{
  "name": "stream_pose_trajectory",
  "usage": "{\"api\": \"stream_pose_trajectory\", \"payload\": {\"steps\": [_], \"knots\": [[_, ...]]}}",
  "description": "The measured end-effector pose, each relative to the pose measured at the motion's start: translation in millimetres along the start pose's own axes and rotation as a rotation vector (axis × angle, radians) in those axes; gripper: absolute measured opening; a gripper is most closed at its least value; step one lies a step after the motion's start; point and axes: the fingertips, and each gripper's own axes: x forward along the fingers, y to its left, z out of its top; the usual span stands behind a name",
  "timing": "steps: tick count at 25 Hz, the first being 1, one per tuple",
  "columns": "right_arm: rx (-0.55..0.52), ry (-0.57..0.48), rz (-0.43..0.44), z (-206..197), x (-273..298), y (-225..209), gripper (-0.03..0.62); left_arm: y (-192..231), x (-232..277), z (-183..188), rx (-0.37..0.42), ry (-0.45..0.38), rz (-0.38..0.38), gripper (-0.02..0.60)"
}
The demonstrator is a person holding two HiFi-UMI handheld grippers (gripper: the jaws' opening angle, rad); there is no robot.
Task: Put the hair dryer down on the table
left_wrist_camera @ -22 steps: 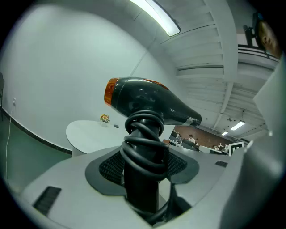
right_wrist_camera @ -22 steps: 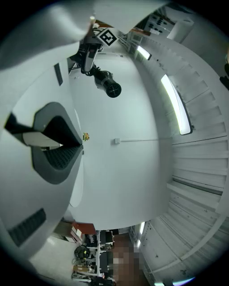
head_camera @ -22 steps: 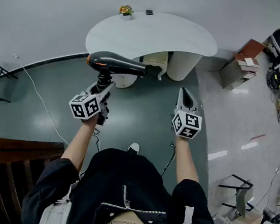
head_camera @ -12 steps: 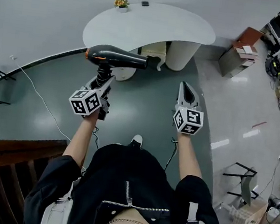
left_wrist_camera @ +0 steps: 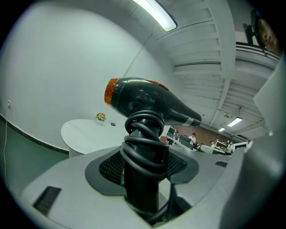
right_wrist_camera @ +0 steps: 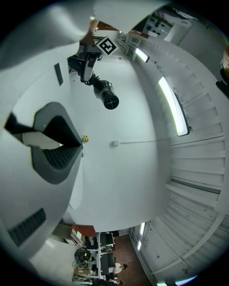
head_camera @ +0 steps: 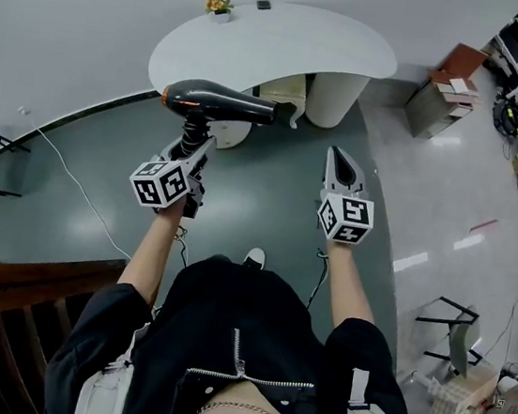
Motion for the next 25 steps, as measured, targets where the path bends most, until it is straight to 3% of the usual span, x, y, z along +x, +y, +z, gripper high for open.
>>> {"api": "stream_pose_trajectory", "payload": {"steps": [4,16,25], "knots": [[-0.023,0.021,0.041,-4,4,-1,0.005,-6,2,-2,-0.032,-0.018,0.006,0.256],[0.016,0.037,0.053,-9,36,-23,0.005,-1,31,11,-0.042,-0.034,0.028,0.256],[0.004,0.078,0.031,-11,94,-55,0.005,28,107,28,-0.075,-0.009,0.022,0.256]]}}
